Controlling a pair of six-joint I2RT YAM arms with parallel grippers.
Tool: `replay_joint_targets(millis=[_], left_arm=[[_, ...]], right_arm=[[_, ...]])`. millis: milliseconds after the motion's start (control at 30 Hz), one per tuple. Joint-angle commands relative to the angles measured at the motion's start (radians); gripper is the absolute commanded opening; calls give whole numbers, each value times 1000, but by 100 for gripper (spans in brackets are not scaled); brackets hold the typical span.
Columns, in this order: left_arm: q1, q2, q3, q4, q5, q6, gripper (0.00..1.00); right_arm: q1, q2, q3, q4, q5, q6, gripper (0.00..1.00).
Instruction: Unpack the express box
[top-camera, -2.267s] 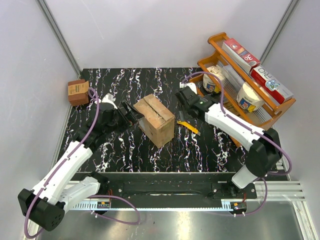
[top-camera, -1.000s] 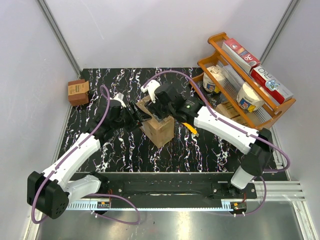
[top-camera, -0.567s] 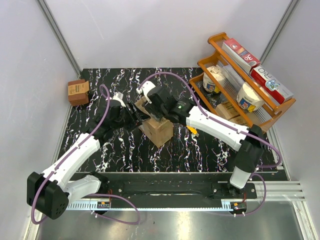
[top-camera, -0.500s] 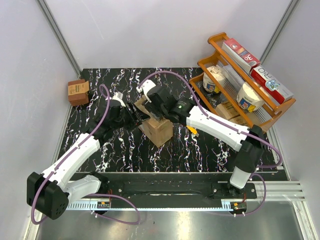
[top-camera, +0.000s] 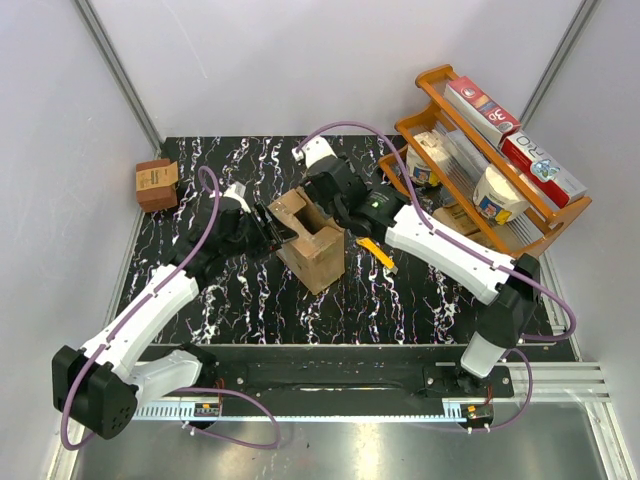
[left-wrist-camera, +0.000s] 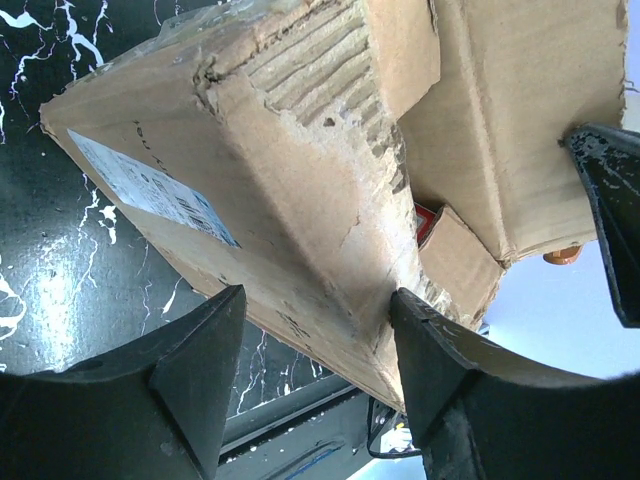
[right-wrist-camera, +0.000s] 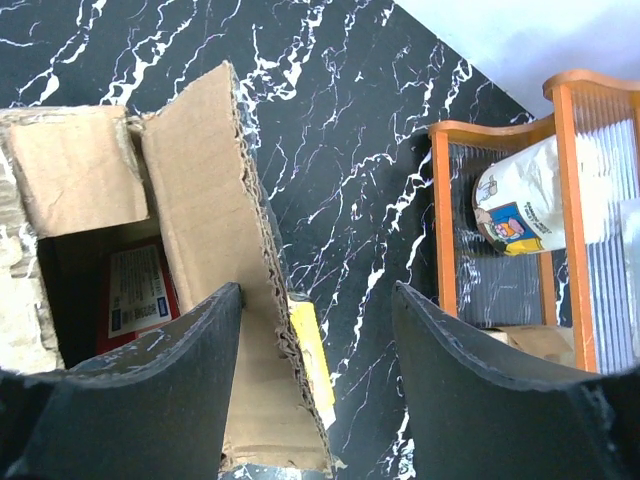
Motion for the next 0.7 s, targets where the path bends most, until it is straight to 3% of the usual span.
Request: replay_joint_targets(millis=[0, 233, 467, 667], left_arm=[[6, 9, 26, -89, -47, 42, 63], [6, 18, 29, -81, -40, 44, 63], [6, 16, 37, -47, -21, 51, 65], [7, 36, 69, -46, -4, 67, 66]], right_arm=[[-42, -26, 44, -19, 16, 65, 65], [-87, 2, 7, -79, -125, 114, 64], [-90, 11, 2, -118, -311, 114, 48], [-88, 28, 56, -145, -268, 114, 48]])
